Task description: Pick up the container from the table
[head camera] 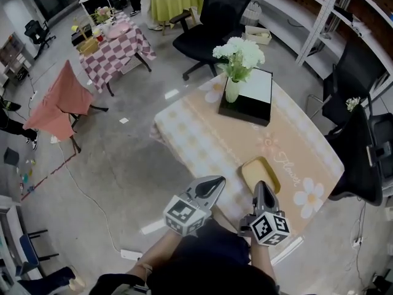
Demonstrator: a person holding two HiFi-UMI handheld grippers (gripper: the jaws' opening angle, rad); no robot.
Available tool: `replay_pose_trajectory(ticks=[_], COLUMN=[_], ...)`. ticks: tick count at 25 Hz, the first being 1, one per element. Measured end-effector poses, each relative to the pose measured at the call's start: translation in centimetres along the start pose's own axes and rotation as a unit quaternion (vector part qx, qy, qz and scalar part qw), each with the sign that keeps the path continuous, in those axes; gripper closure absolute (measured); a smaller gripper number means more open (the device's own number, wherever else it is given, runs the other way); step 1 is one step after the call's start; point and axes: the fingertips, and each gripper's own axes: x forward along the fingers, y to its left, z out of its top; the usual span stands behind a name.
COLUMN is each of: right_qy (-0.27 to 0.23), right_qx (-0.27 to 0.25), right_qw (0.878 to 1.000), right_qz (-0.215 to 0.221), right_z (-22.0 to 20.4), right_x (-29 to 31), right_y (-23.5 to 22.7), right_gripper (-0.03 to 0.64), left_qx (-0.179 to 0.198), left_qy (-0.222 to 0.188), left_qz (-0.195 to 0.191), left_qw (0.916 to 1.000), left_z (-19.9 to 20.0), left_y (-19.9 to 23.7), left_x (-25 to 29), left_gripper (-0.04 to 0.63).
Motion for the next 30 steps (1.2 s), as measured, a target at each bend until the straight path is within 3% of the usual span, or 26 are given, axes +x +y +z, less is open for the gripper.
replay_pose_trajectory(ticks=[15, 30], right_qy=[-0.024, -0.053], right_qx=[0.035, 0.051], right_qw=[0.998, 0.992], right_qz=[-0.056, -0.101], right_z=[0.9, 0.9], right_x=[2.7, 1.0], right_y=[-3.1, -3.9], right_gripper=[0.612, 0.612], left_qx=[0.014, 0.037], left_qy=[0.032, 0.054], left_qz=[-0.063, -0.126], left_qw=[0.9974, 0.9898], left_z=[0.2, -0.2], left_y=[2.0, 0.4], left_x=[4.8, 6.3], left_gripper=[0.583, 0.583])
